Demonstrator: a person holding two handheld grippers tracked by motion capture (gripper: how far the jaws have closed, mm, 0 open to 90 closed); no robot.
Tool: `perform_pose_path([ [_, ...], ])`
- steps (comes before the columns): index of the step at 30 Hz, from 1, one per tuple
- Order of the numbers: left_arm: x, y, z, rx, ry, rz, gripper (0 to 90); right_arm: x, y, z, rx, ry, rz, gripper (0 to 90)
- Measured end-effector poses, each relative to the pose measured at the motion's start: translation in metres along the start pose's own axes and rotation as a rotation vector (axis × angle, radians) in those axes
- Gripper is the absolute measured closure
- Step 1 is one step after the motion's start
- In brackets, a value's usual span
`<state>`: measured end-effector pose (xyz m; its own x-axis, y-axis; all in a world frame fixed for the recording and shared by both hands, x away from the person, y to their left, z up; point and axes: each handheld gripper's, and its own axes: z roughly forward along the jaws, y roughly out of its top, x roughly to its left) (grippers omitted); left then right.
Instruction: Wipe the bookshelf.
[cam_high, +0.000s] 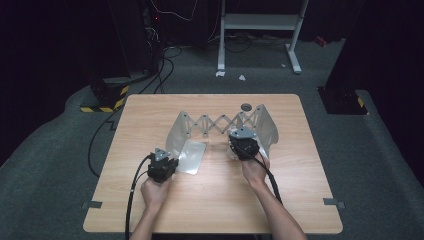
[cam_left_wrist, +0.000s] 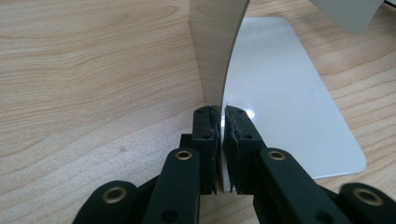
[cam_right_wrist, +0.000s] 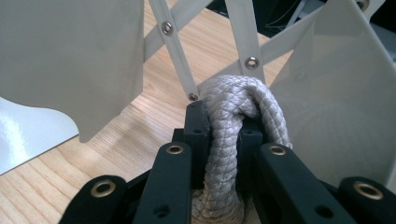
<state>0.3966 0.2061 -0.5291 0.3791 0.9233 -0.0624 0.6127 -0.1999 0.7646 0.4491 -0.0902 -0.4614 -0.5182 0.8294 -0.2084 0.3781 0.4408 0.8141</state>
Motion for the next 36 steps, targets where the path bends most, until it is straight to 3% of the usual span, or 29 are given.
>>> perform_pose_path([
  [7, 0.000, 0.001, 0.001, -0.001, 0.001, 0.002, 82.3, 0.001, -0.011, 0.011, 0.044, 0.011, 0.018, 80.2],
  [23, 0.000, 0.001, 0.001, -0.002, -0.001, 0.001, 82.5, 0.004, -0.032, 0.029, 0.130, 0.021, 0.003, 80.2],
  [36, 0.000, 0.001, 0.001, -0.001, 0.001, 0.004, 82.7, 0.002, -0.027, 0.029, 0.112, 0.030, 0.008, 80.2],
])
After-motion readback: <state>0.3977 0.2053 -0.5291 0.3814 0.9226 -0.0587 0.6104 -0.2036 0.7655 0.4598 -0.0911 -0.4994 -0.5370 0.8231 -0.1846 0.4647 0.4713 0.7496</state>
